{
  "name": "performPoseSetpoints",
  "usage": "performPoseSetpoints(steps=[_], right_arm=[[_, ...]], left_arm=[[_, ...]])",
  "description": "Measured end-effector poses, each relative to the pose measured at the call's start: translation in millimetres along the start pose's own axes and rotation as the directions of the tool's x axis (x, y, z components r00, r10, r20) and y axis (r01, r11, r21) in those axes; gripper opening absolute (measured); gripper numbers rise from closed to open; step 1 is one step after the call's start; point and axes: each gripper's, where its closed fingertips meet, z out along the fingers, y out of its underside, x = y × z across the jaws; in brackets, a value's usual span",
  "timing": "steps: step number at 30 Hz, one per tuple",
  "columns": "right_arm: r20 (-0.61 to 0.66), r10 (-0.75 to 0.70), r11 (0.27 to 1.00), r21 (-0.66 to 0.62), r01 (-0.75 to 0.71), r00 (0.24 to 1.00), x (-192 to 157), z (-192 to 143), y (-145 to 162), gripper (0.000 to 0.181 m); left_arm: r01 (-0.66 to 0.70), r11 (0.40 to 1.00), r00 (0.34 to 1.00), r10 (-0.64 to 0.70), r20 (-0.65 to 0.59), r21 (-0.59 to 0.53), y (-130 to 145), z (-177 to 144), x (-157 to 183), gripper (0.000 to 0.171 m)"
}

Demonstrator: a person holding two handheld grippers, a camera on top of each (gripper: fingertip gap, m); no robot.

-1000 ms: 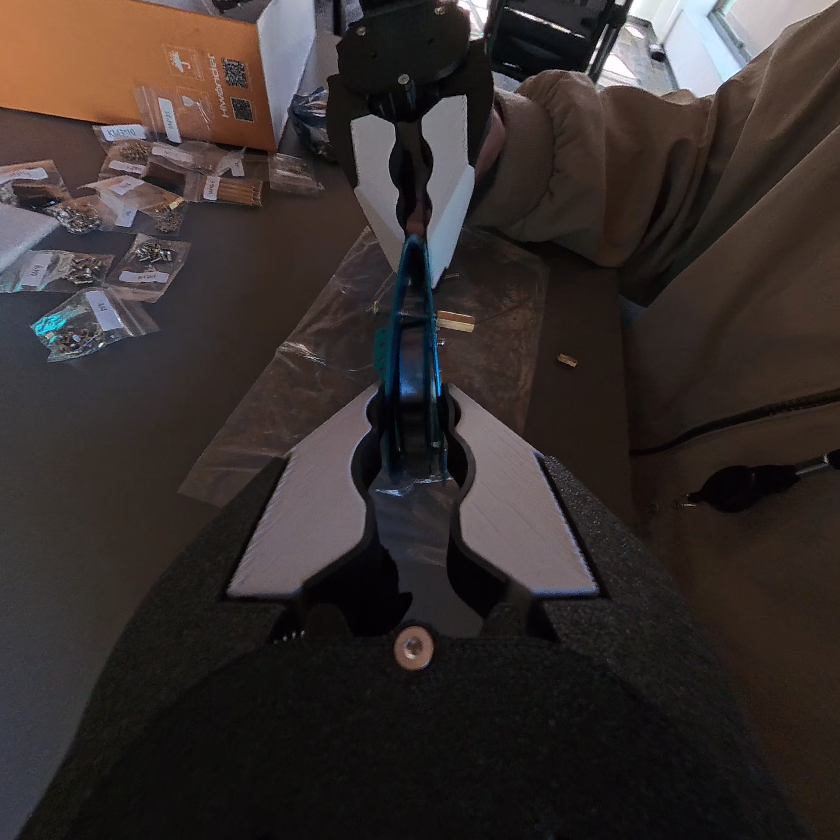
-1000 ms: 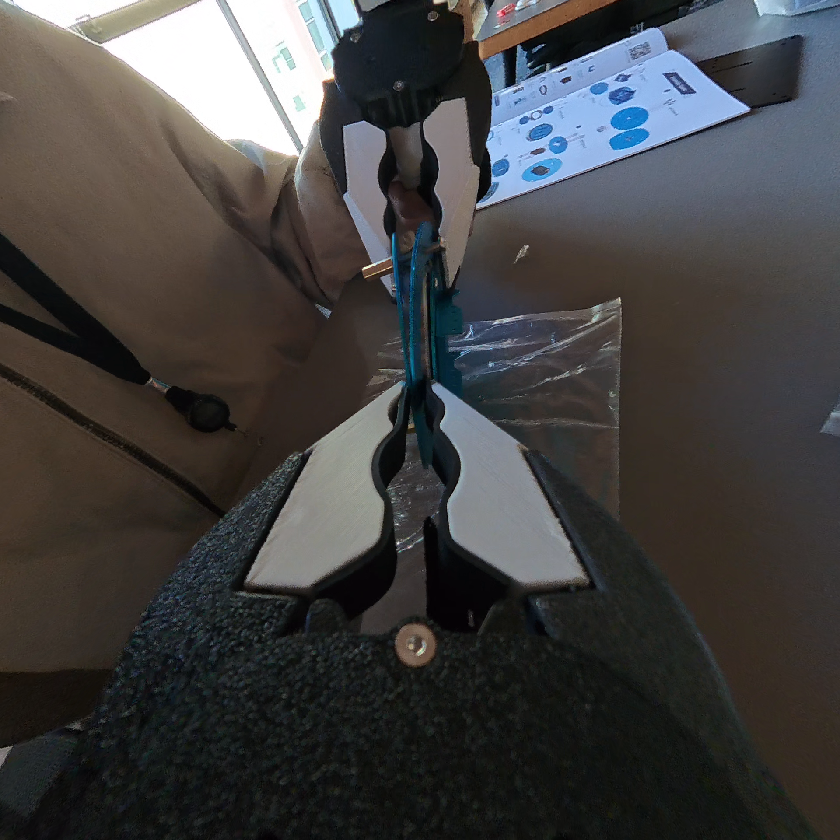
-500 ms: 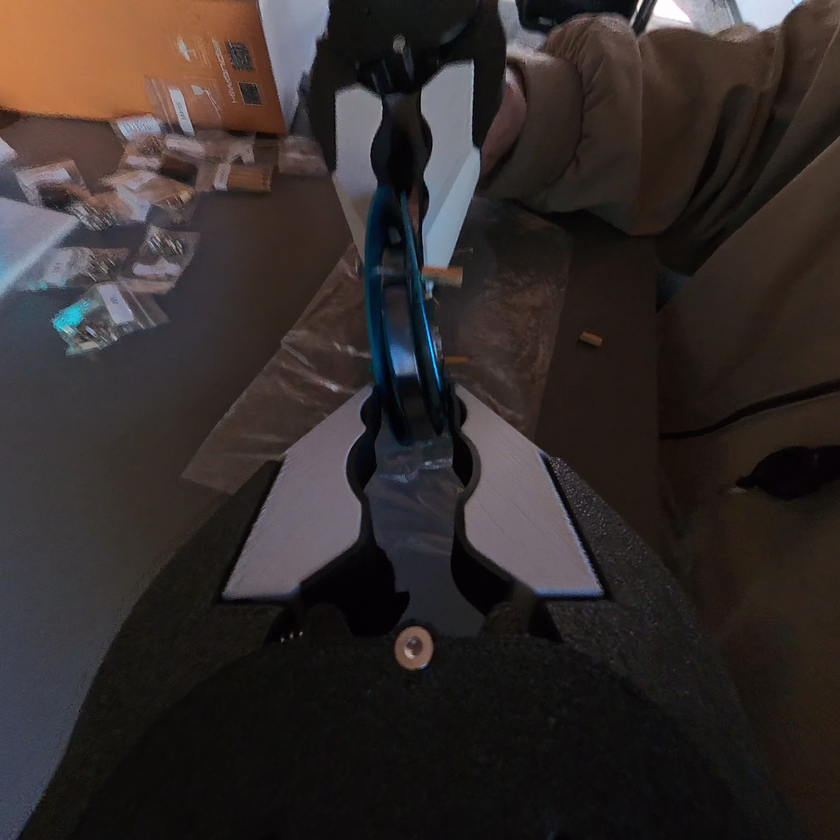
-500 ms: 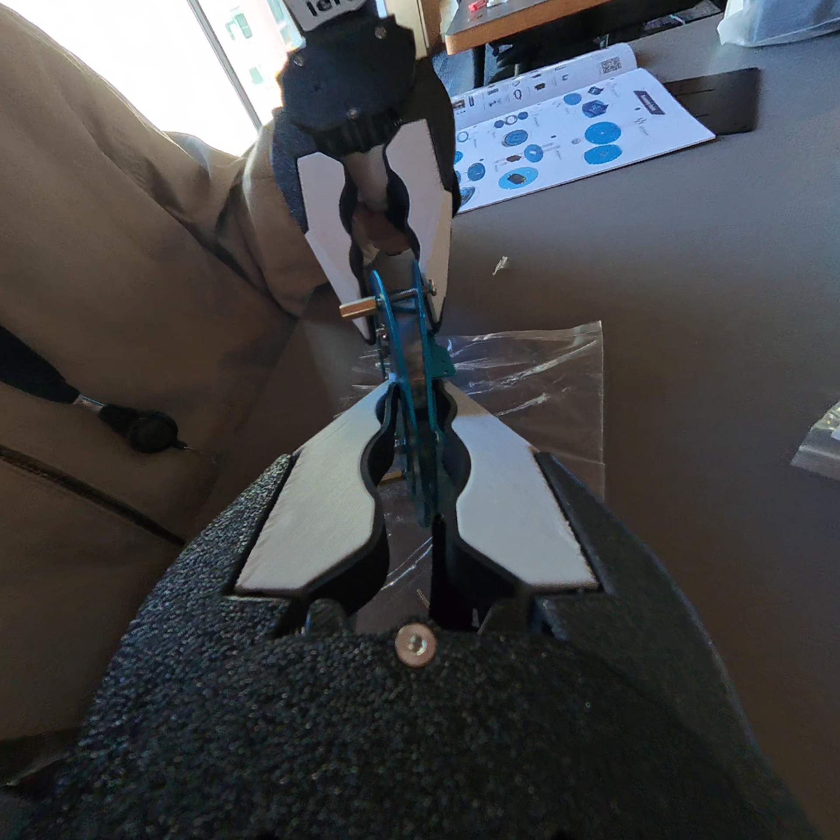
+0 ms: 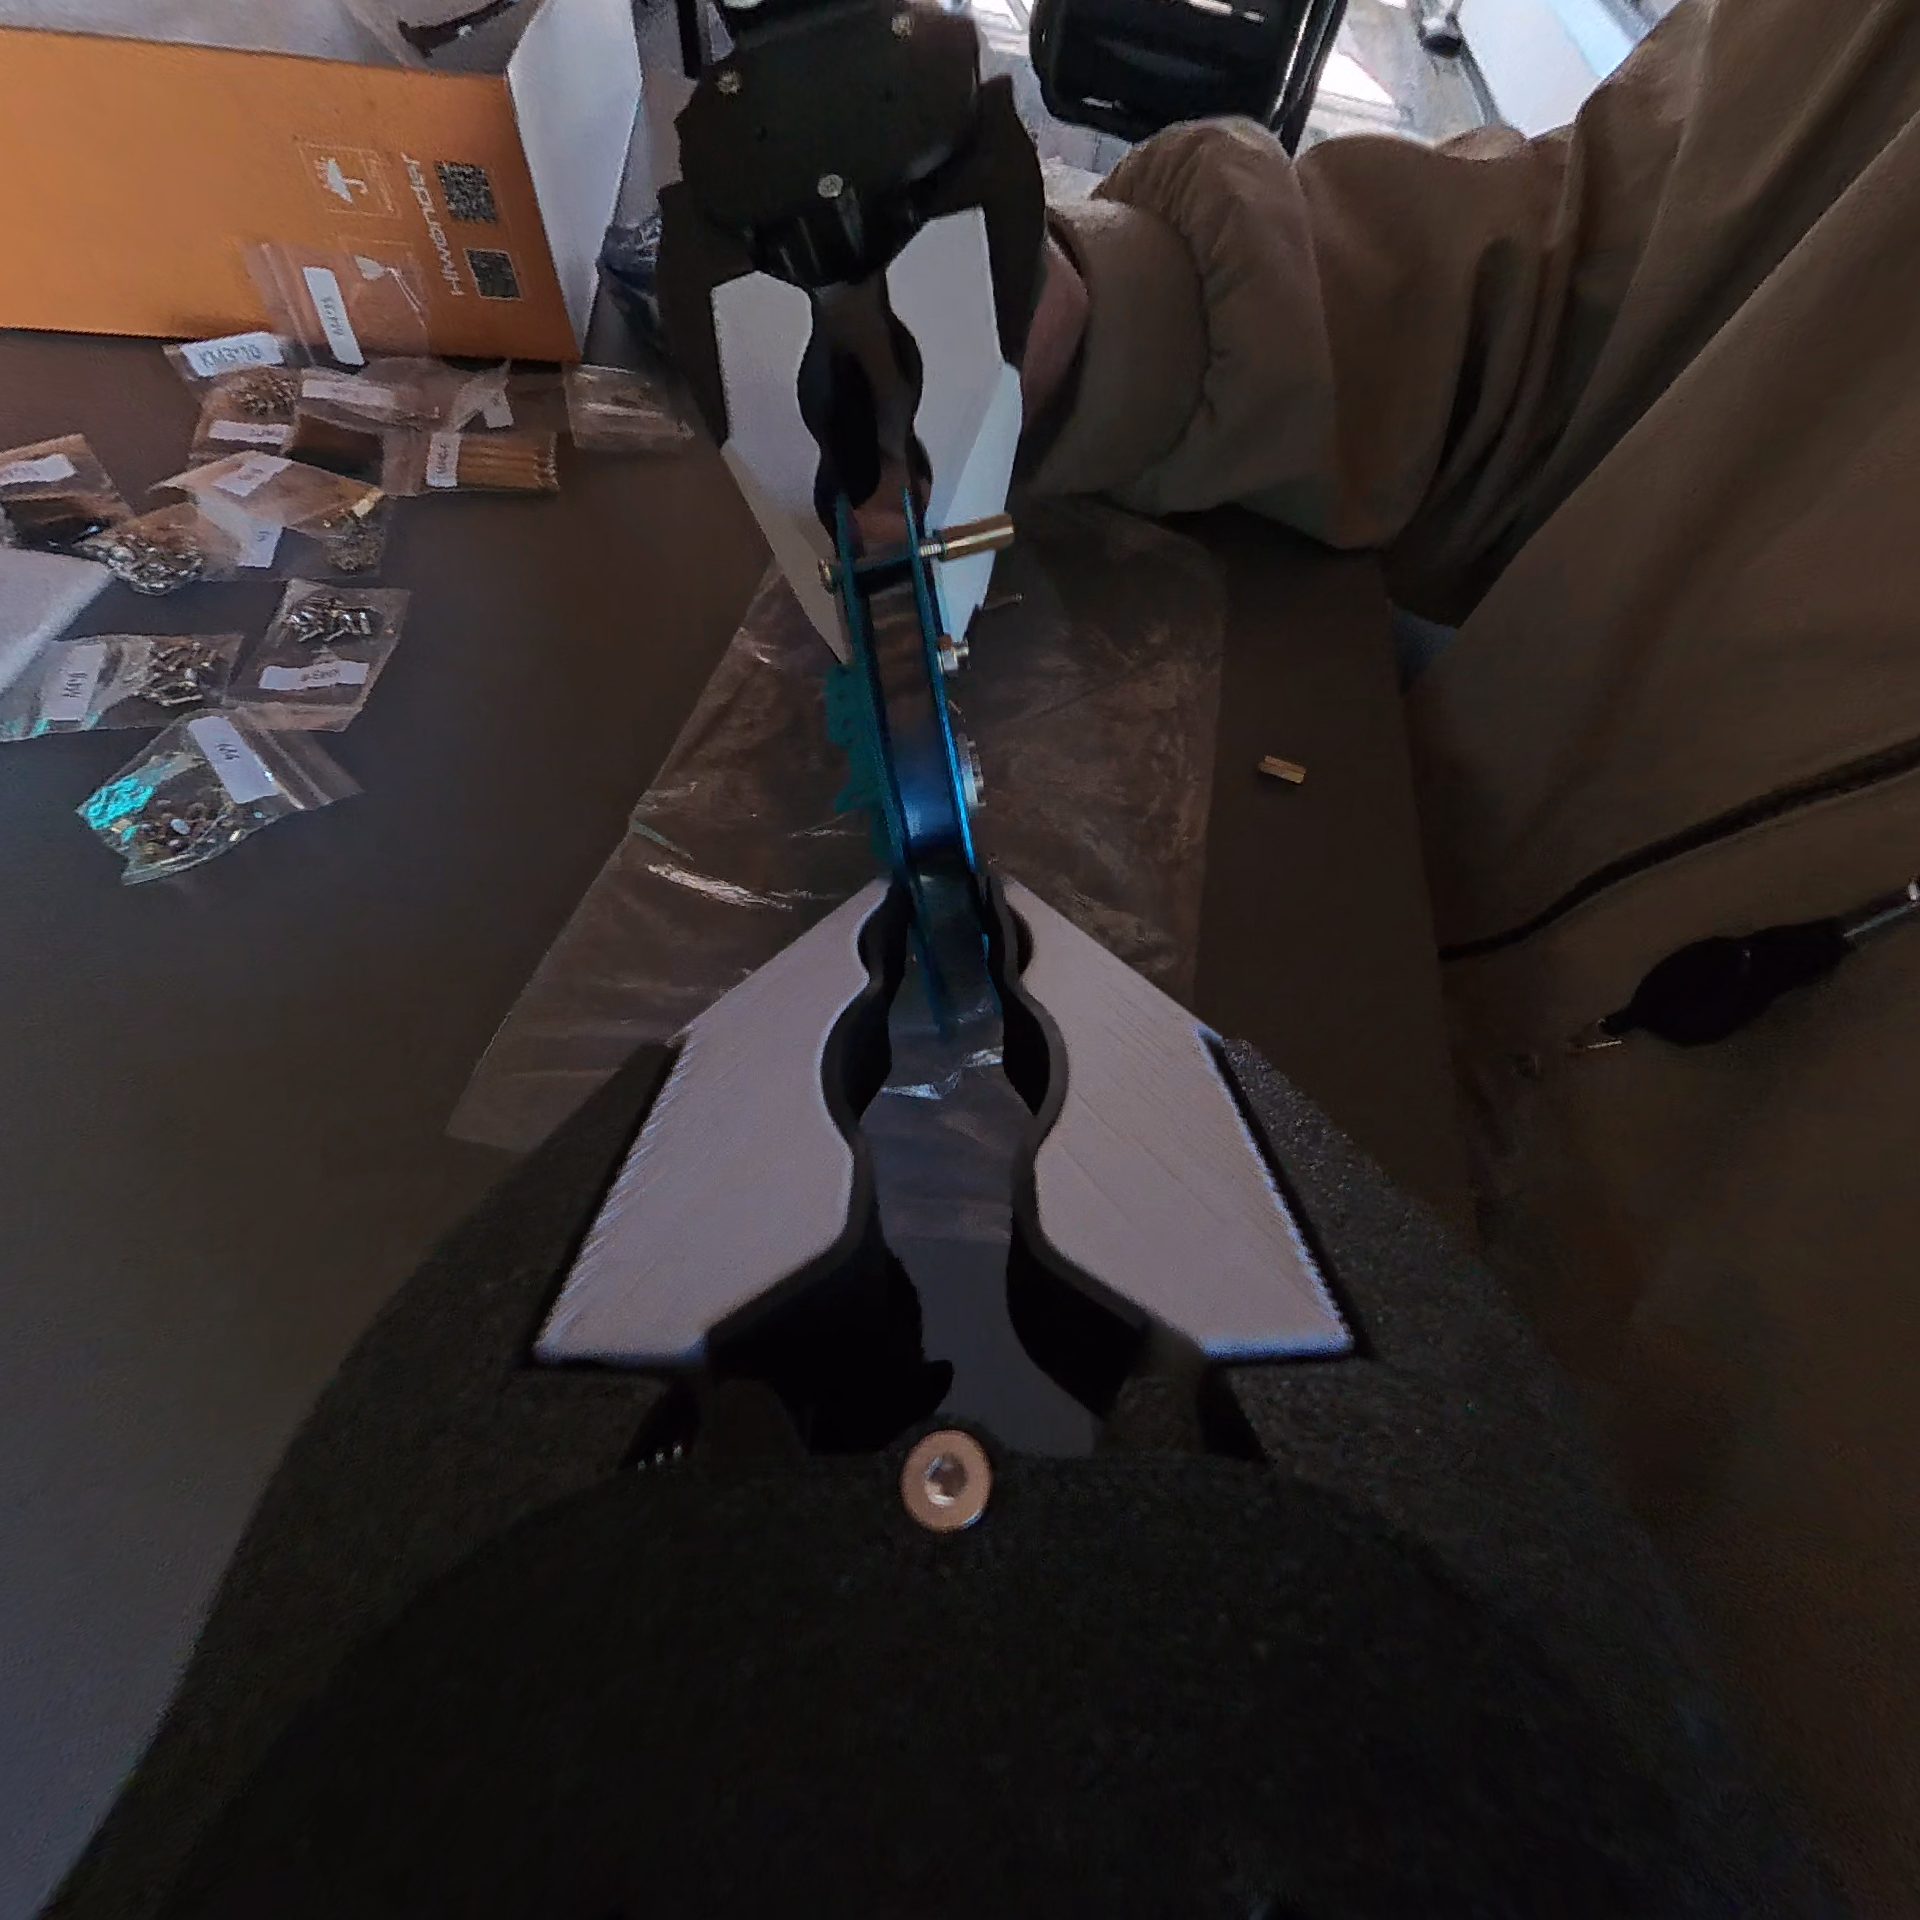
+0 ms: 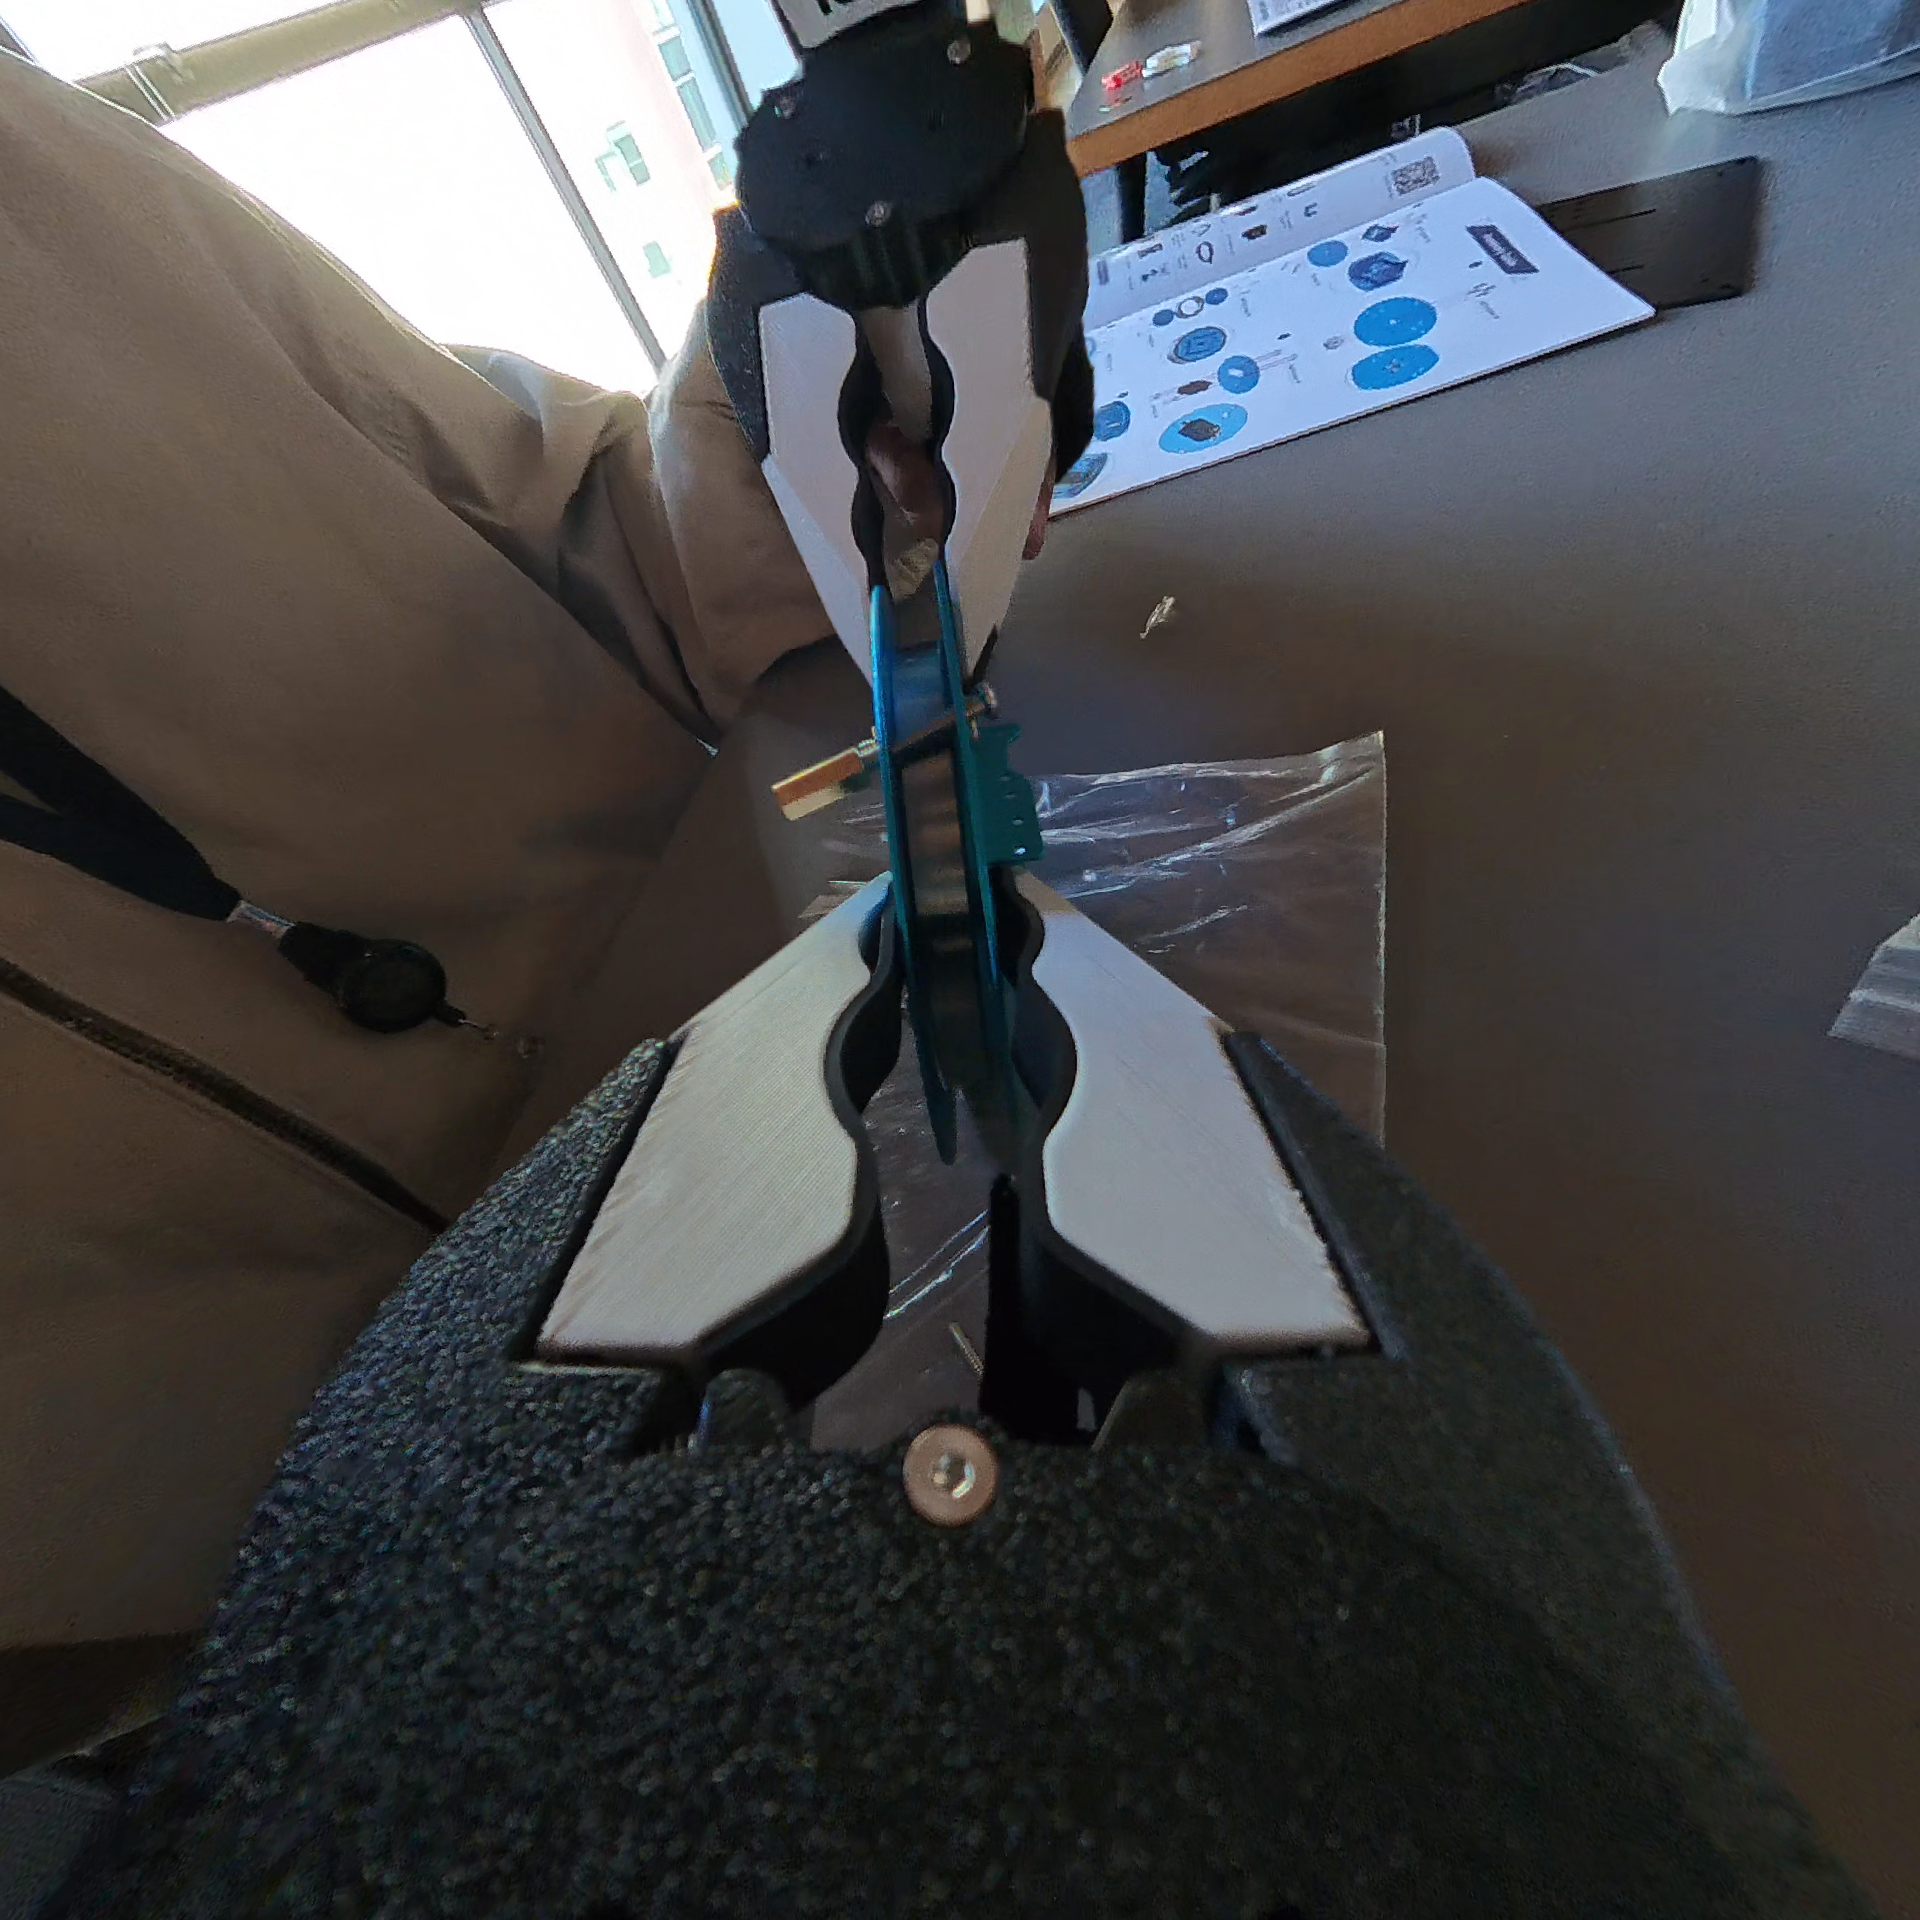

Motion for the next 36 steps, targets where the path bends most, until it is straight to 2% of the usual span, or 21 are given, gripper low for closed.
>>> performPoseSetpoints(steps=[8,9,11,14,17,21,25,30,32,36], right_arm=[[-0.009,0.019,1.000,0.006,-0.019,1.000,2,-1,-1,0.016],[-0.027,-0.003,1.000,-0.001,0.003,1.000,1,1,-2,0.016],[-0.080,-0.050,0.998,-0.030,0.047,0.996,3,4,-4,0.016],[-0.111,-0.073,0.996,-0.052,0.067,0.991,2,6,-6,0.016],[-0.105,-0.076,0.996,-0.046,0.071,0.992,0,7,-6,0.016],[-0.101,-0.094,0.995,-0.050,0.089,0.990,-3,12,-8,0.016],[-0.102,-0.130,0.990,-0.069,0.124,0.986,-9,17,-10,0.015],[-0.100,-0.138,0.989,-0.071,0.131,0.985,-9,17,-10,0.016],[-0.091,-0.122,0.991,-0.064,0.117,0.988,-8,16,-9,0.016],[-0.075,-0.098,0.994,-0.048,0.095,0.992,-8,14,-9,0.016]], left_arm=[[-0.030,0.996,0.999,0.033,0.043,-0.088,24,-2,-2,0.016],[-0.043,0.994,0.996,0.050,0.076,-0.101,24,-6,-7,0.022],[-0.057,0.996,0.986,0.067,0.154,-0.070,10,-18,-15,0.034],[-0.100,0.995,0.971,0.104,0.216,-0.026,-11,-29,-10,0.035],[-0.161,0.987,0.960,0.160,0.231,-0.016,-22,-27,2,0.032],[-0.164,0.986,0.974,0.161,0.160,0.005,-34,-23,14,0.020],[-0.153,0.986,0.976,0.161,0.149,-0.064,-27,-17,9,0.016],[-0.163,0.982,0.976,0.175,0.130,-0.099,-20,-11,11,0.009],[-0.168,0.981,0.973,0.182,0.144,-0.100,-19,-10,8,0.002],[-0.135,0.986,0.981,0.146,0.124,-0.096,-17,-11,7,0.001]])
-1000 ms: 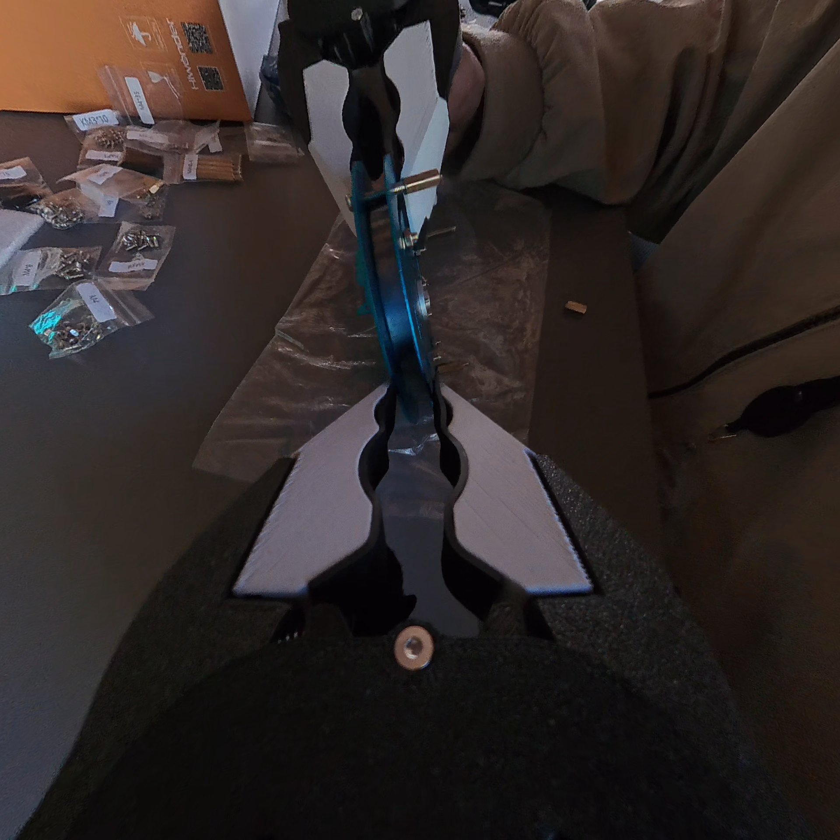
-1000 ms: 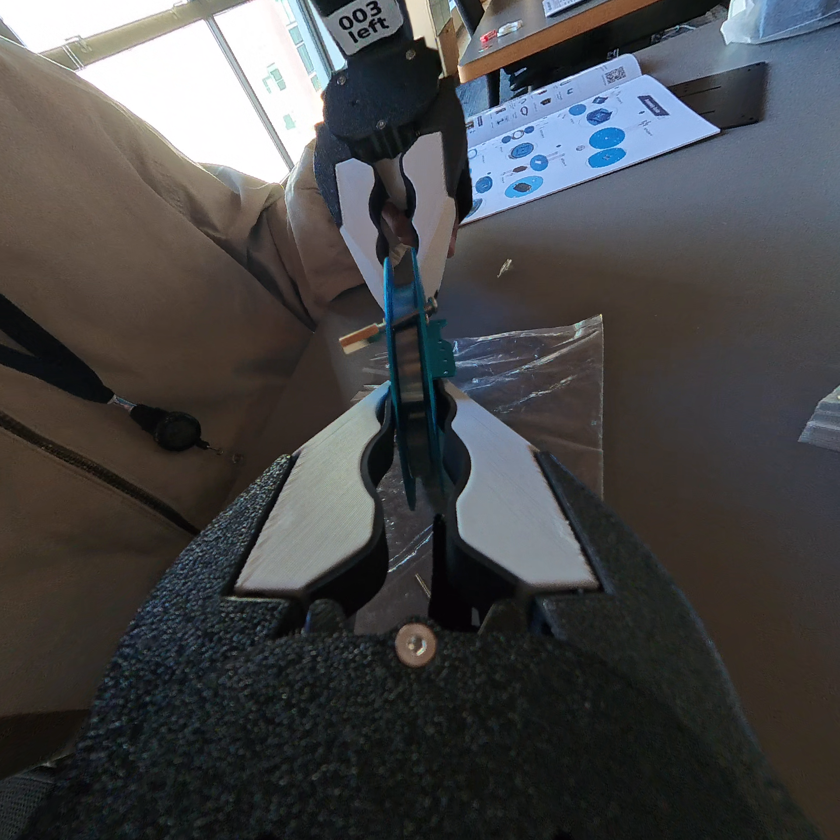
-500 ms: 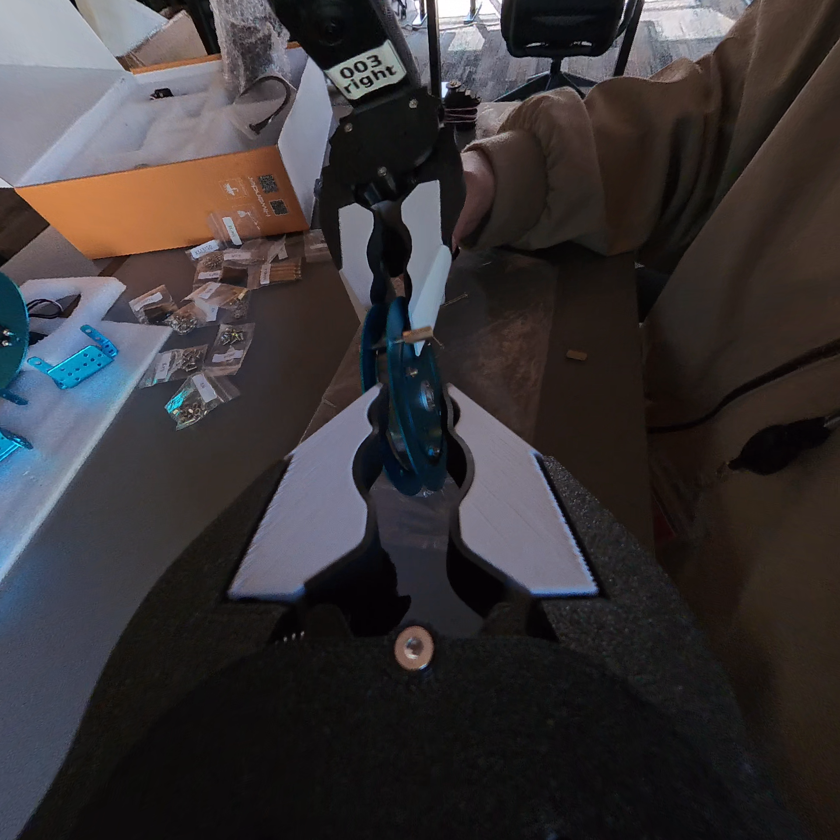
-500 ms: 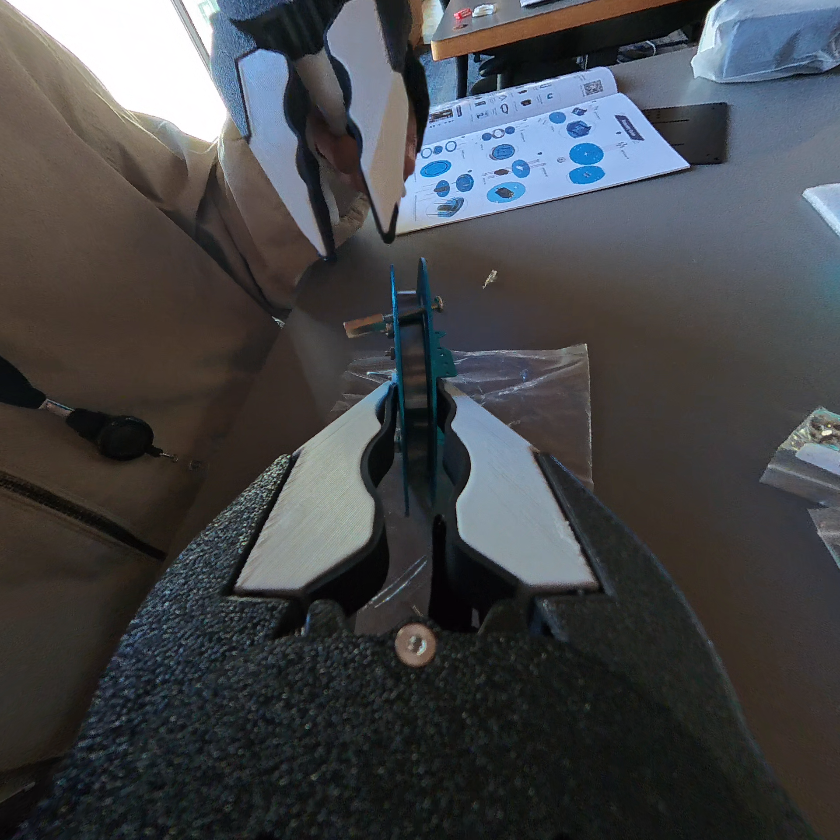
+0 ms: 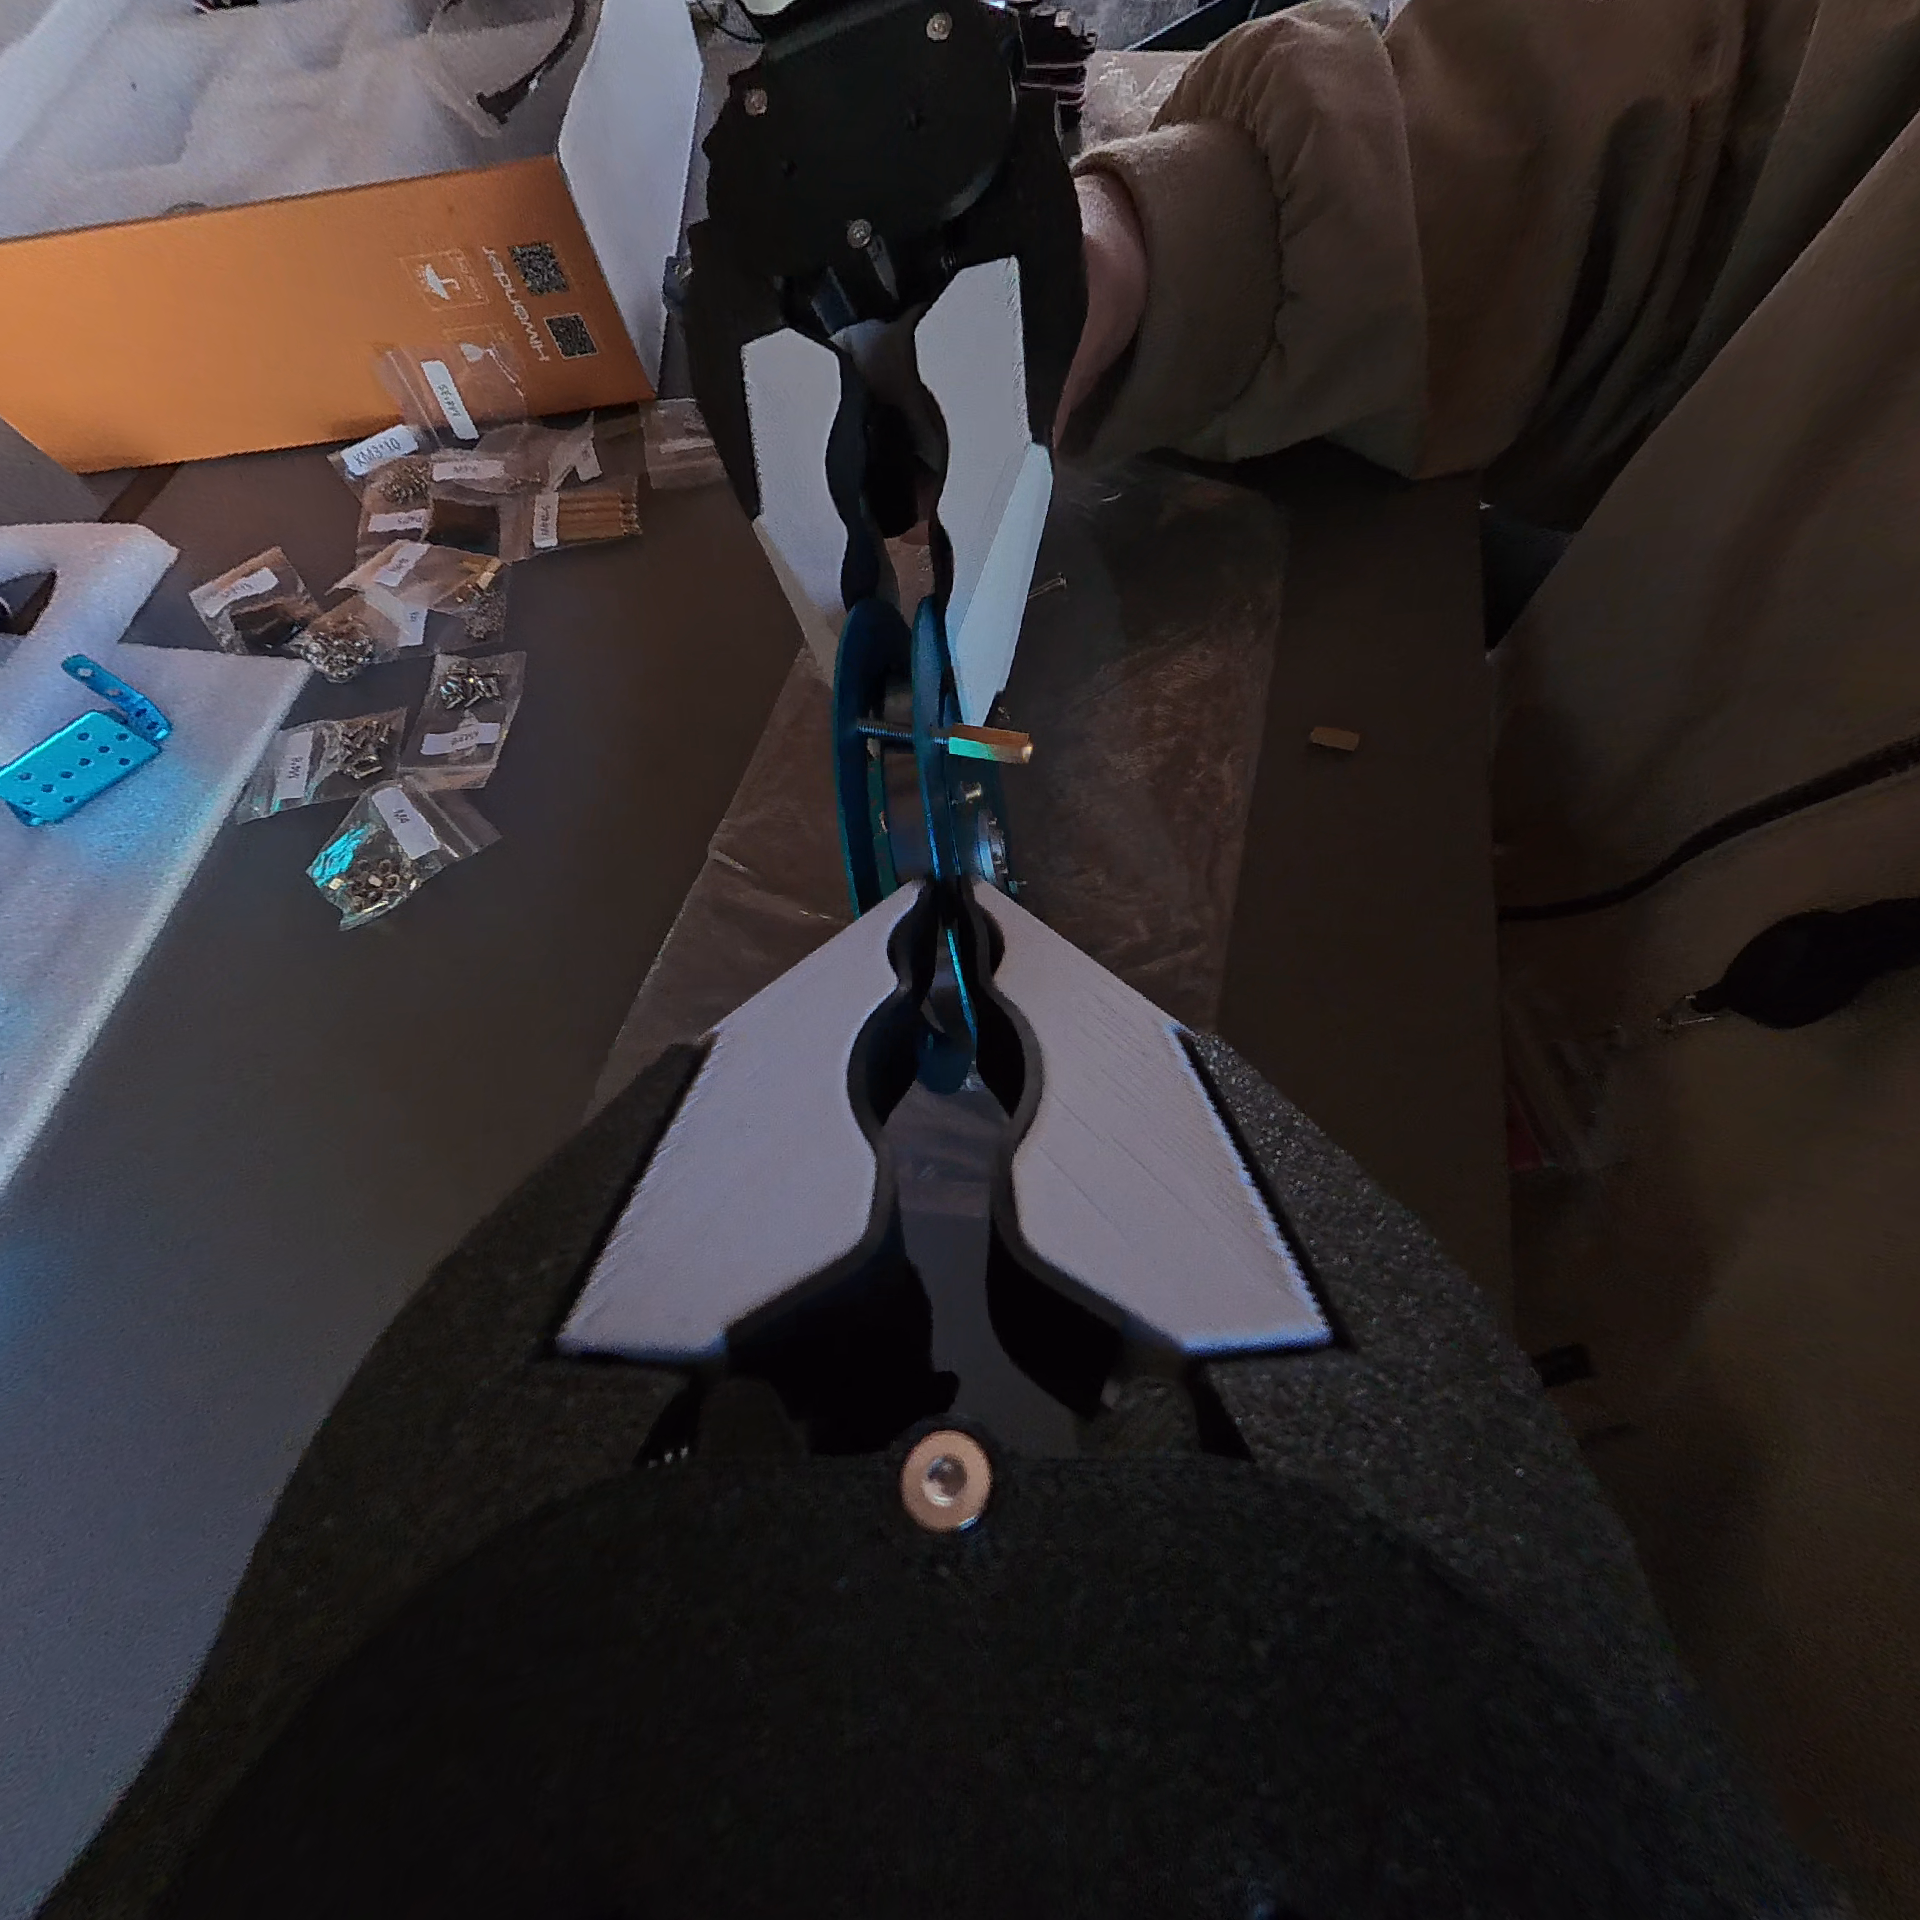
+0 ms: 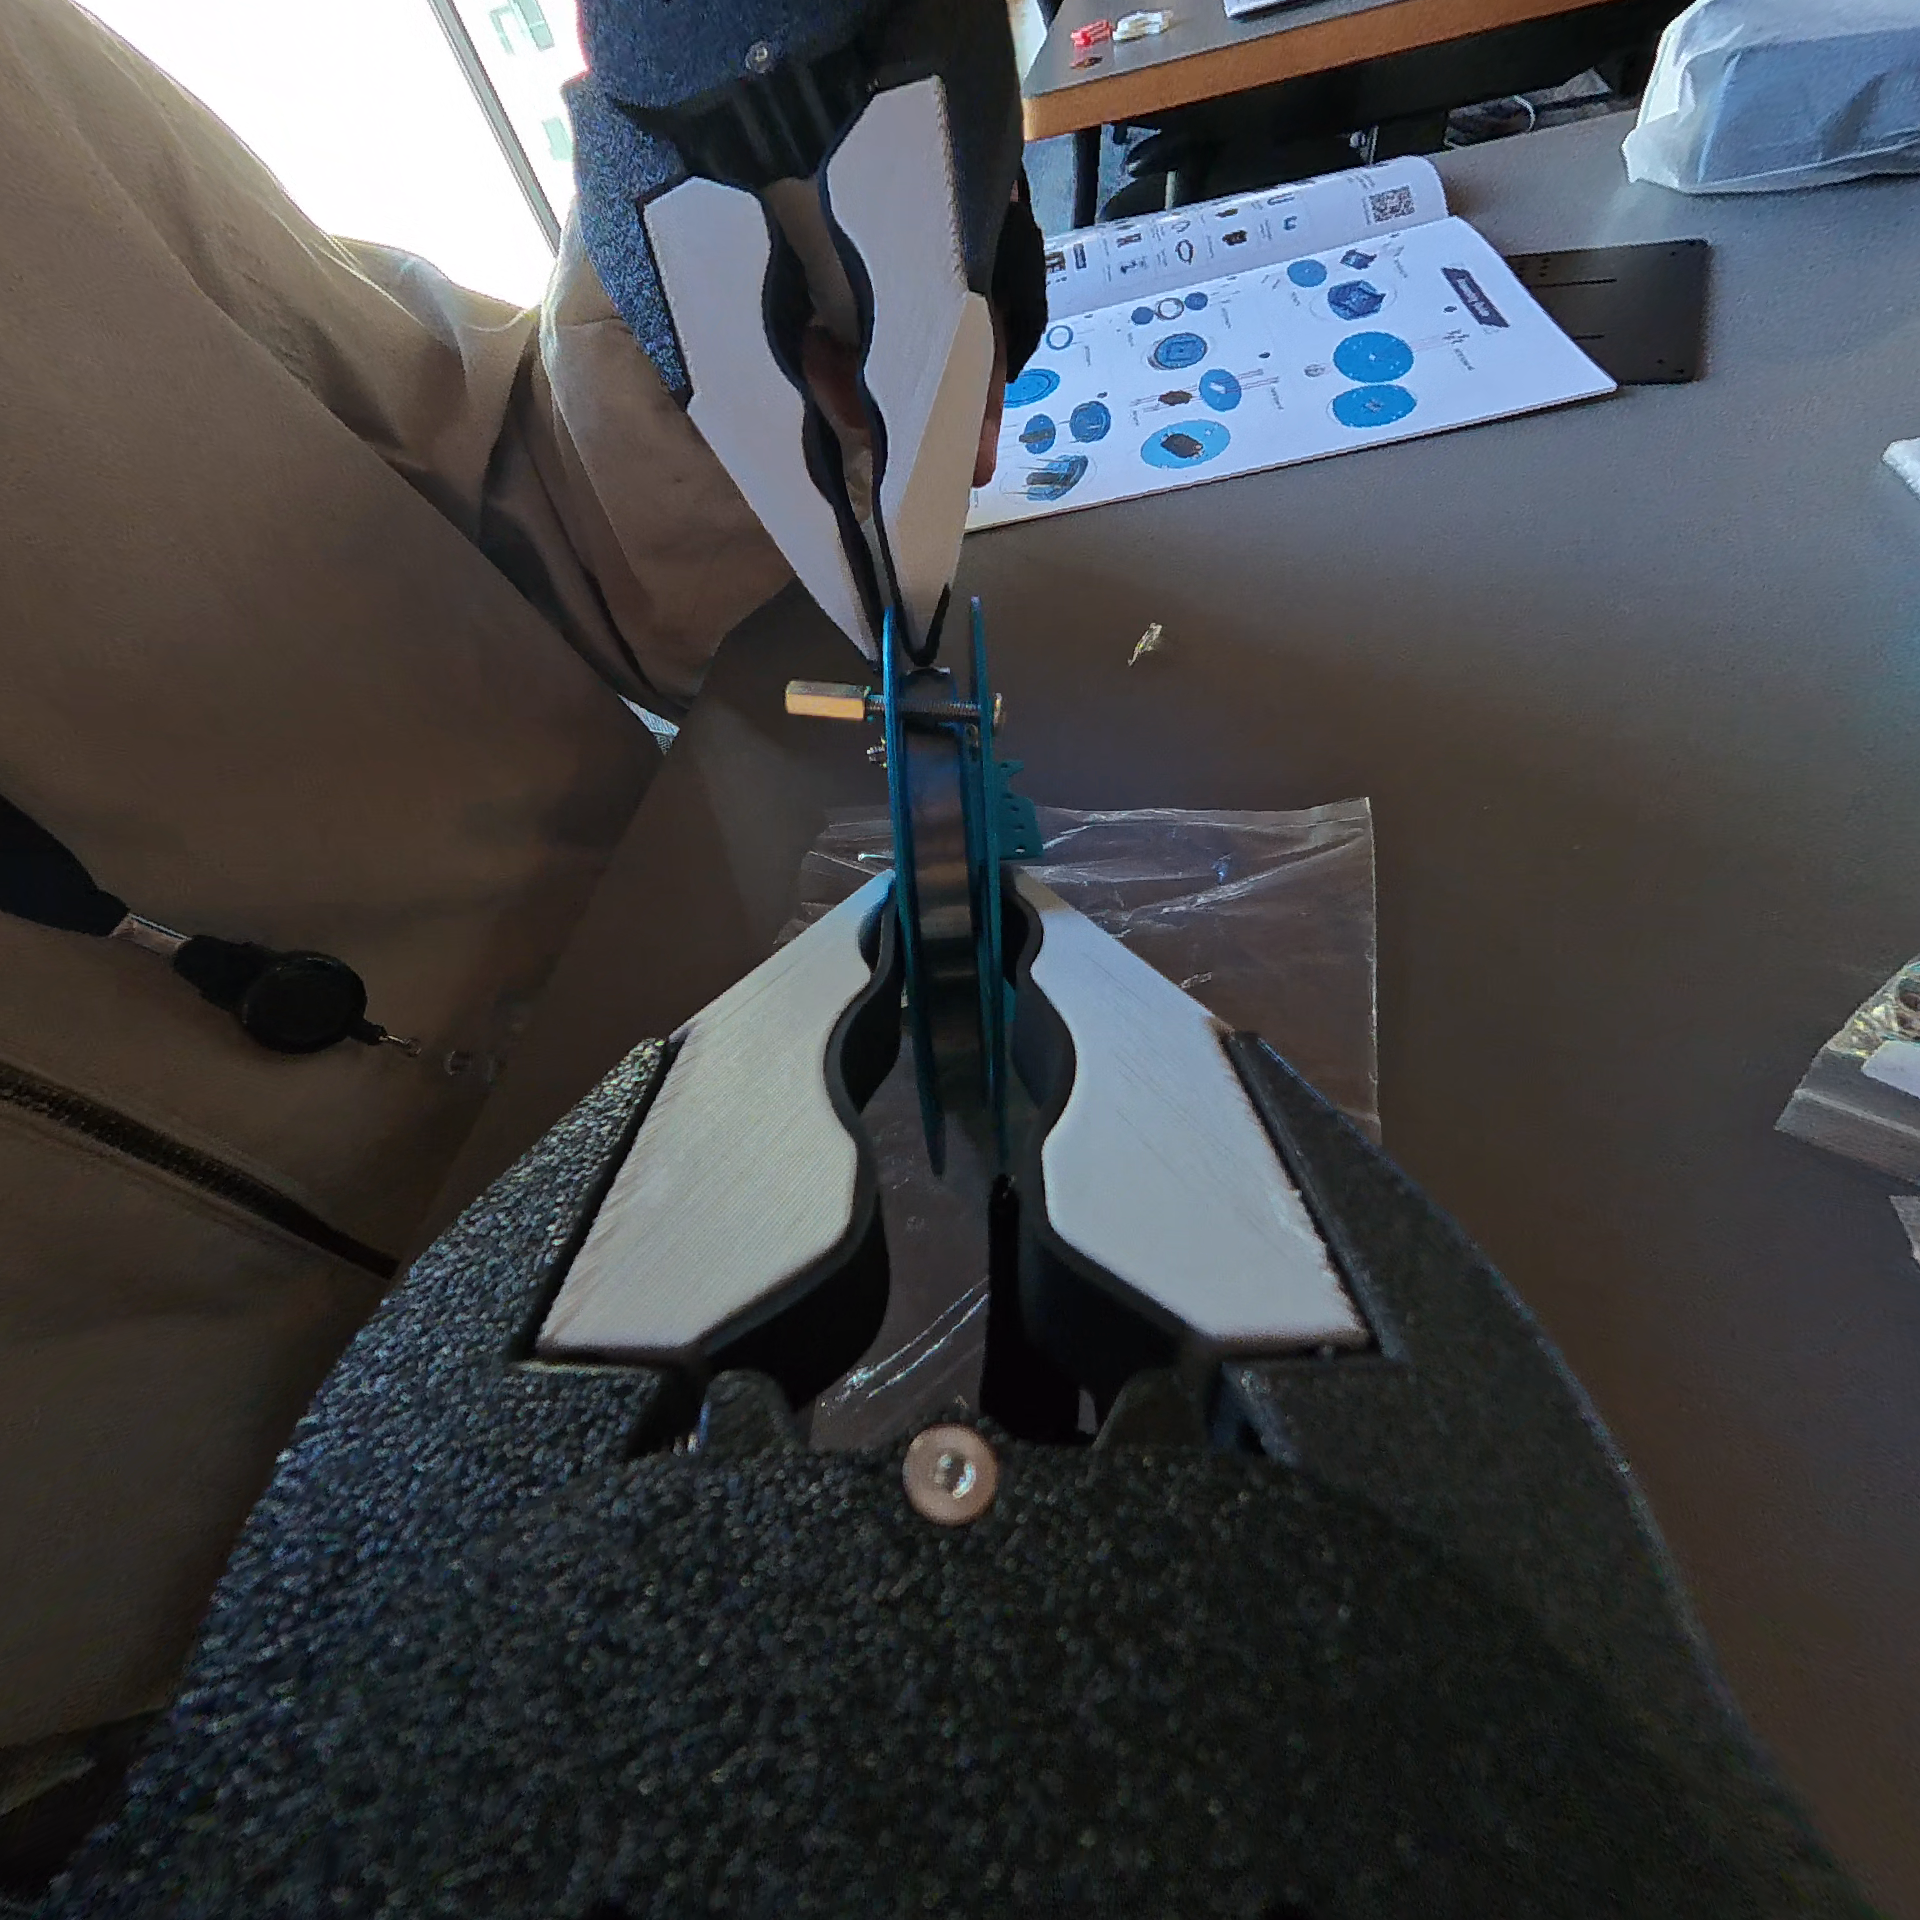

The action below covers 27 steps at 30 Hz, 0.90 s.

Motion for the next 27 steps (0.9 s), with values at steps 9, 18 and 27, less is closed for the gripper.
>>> performPoseSetpoints(steps=[9,18,27], right_arm=[[0.023,0.045,0.999,0.017,-0.045,0.999,4,-5,5,0.014],[0.037,0.062,0.998,0.031,-0.063,0.997,6,-6,6,0.014],[0.032,0.031,0.999,0.024,-0.032,0.999,2,-2,4,0.013]], left_arm=[[0.036,0.999,0.999,-0.036,0.016,0.034,1,-1,-4,0.001],[0.101,0.979,0.993,-0.111,0.049,0.175,-4,-15,-23,0.052],[0.127,0.992,0.991,-0.126,-0.052,0.010,25,25,-12,0.037]])
